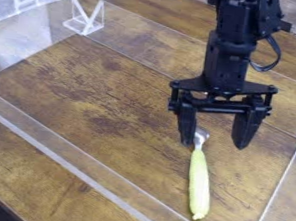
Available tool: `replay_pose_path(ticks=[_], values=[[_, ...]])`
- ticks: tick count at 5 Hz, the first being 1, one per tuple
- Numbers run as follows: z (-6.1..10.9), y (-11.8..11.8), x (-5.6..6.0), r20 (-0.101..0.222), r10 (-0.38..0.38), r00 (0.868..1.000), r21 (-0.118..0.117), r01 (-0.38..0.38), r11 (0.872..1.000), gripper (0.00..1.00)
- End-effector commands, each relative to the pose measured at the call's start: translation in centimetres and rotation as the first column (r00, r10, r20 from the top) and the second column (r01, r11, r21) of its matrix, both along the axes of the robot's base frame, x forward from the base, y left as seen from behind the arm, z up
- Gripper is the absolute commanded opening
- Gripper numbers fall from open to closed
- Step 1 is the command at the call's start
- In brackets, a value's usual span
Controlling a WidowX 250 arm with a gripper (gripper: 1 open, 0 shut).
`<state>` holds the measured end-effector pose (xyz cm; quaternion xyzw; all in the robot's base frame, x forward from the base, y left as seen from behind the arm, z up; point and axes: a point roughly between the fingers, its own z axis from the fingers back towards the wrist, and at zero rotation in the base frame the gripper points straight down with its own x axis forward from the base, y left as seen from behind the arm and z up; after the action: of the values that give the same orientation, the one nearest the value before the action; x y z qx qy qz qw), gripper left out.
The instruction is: Move the green spoon to the right
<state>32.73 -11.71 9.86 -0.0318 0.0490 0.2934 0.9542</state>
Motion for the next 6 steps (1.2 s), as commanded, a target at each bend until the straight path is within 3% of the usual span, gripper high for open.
replay_pose_path(ticks=[1,4,6], values=[[2.5,1.2,0.8,0.1,-0.009,0.995,-0.019,0.011,1.0,1.0],[-0.7,1.3,0.3,0.075,-0.042,0.996,0.004,0.042,0.999,1.0],[-1.8,1.4,-0.2,0.067,-0.05,0.996,0.013,0.05,0.999,1.0]])
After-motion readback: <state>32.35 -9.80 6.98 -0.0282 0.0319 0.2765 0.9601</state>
